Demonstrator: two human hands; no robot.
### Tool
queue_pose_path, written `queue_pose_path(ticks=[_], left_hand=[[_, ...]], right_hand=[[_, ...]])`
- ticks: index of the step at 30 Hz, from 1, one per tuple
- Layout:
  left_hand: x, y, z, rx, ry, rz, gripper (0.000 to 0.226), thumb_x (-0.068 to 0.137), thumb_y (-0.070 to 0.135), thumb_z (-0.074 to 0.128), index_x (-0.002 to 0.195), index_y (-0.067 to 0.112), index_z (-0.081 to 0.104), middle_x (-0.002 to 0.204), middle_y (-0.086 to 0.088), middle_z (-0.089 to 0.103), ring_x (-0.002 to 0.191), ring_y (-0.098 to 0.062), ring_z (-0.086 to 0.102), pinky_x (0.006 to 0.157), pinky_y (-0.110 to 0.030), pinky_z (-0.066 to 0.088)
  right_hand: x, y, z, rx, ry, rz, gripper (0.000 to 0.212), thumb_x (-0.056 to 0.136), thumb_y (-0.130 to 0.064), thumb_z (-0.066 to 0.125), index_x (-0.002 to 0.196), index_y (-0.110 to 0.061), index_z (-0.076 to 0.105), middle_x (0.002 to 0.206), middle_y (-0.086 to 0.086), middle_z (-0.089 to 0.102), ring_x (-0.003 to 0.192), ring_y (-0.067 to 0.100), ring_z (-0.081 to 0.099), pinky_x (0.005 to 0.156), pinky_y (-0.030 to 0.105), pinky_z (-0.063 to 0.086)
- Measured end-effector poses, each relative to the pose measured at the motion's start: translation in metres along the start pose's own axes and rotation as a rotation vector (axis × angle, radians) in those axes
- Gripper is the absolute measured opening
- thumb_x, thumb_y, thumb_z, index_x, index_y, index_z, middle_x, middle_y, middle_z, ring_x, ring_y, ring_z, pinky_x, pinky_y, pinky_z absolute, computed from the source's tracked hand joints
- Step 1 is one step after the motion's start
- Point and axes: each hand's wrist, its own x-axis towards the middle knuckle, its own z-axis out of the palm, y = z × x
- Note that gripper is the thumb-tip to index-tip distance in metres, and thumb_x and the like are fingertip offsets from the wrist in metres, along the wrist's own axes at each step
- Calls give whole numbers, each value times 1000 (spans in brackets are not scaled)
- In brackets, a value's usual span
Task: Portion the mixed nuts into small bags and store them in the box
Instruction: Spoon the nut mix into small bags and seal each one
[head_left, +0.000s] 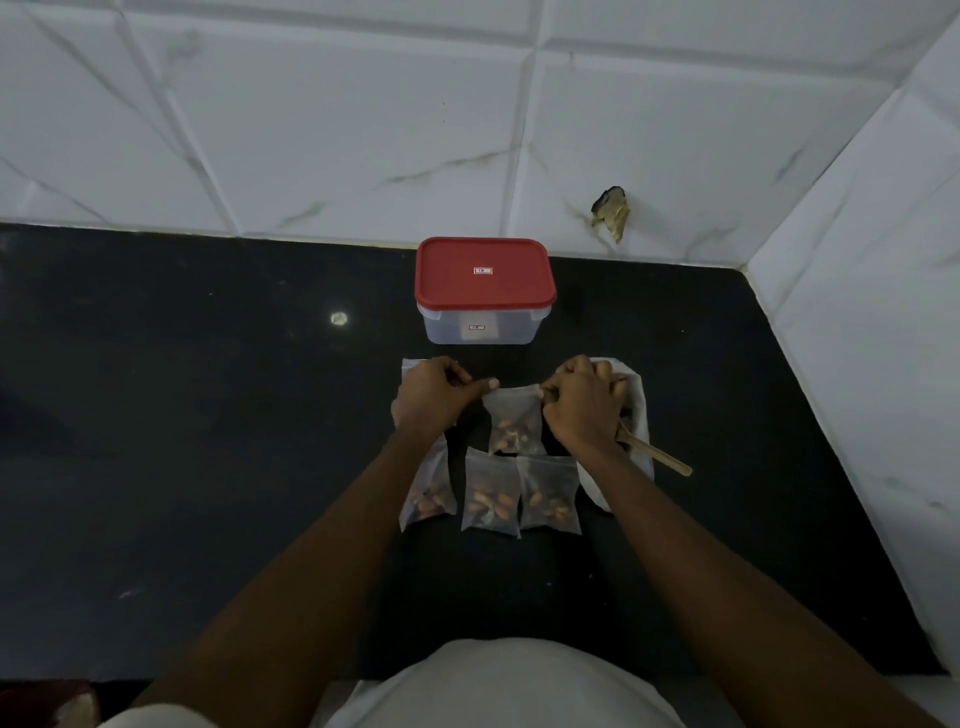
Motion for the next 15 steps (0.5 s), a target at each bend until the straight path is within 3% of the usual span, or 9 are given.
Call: queue_pose_path(ticks=[4,8,11,15], left_hand=[[7,-20,-9,145,235,-29,33,86,40,67,112,21,60,114,-1,56,105,-17,56,81,-34,50],[14,-28,-10,294,271,-175,64,83,41,72,134,12,45,136,-12,44,125,-30,44,100,-46,44],[20,-28,-10,233,260,-231,67,79,43,75,133,12,48,134,-12,47,123,-31,47,99,-48,46],[24,-32,-18,148,216,-137,28,83,37,72,105,22,65,118,-5,59,113,-25,51,93,-47,49]], right_hand=[[4,0,2,95,48,16,19,93,-27,61,109,-26,72,124,-5,56,119,20,42,99,38,30],[2,-4,2,183,90,9,20,93,-28,63,111,-27,72,120,-5,57,116,18,44,97,35,33],[0,-7,3,220,95,-10,19,93,-26,62,110,-26,73,118,-4,58,113,19,45,93,33,34],[-3,-8,5,279,93,-6,17,92,-23,63,105,-27,74,114,-5,59,111,19,46,90,35,36]])
